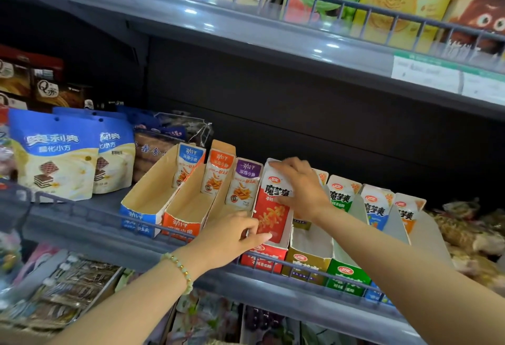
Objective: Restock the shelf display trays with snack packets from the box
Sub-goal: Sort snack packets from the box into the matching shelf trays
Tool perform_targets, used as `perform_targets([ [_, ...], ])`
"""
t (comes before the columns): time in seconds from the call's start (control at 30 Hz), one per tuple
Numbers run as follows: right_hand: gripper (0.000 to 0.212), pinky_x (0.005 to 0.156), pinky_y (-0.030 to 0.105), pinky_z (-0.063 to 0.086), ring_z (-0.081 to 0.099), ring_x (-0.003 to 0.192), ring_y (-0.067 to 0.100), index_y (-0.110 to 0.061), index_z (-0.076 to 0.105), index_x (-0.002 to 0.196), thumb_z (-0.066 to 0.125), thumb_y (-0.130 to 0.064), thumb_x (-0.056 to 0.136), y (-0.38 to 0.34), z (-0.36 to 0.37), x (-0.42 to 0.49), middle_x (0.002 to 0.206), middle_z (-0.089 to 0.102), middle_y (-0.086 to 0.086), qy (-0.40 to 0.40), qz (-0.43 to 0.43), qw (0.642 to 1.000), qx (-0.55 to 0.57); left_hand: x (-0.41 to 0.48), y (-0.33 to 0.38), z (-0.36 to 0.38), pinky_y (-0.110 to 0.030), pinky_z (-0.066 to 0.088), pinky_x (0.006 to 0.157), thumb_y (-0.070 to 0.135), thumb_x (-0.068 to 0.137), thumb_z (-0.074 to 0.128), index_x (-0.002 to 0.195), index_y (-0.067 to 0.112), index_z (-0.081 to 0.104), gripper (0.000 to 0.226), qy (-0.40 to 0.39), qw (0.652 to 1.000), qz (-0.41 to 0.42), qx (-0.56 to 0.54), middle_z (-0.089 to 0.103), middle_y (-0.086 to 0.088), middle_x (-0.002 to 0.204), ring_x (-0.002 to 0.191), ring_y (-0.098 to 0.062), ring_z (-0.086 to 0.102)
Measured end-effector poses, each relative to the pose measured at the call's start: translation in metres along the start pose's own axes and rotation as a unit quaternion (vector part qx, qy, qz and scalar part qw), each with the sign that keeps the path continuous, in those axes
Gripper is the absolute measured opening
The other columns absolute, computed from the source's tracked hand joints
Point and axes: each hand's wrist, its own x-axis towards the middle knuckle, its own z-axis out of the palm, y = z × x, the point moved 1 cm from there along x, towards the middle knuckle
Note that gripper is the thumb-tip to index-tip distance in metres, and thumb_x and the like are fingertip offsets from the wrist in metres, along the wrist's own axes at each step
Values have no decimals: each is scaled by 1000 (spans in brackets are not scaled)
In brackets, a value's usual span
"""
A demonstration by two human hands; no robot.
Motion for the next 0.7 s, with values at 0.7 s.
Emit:
perform_targets([
  [0.7, 58, 115, 37, 32, 31, 140, 6, -32, 36, 145, 56, -41, 91, -17, -26, -88, 152, 35, -10, -2, 17, 977, 211, -73, 36, -9, -28, 40, 99, 68, 83, 24, 135, 35, 43, 64, 78, 995, -44, 40, 43, 19, 132, 122, -1, 41],
])
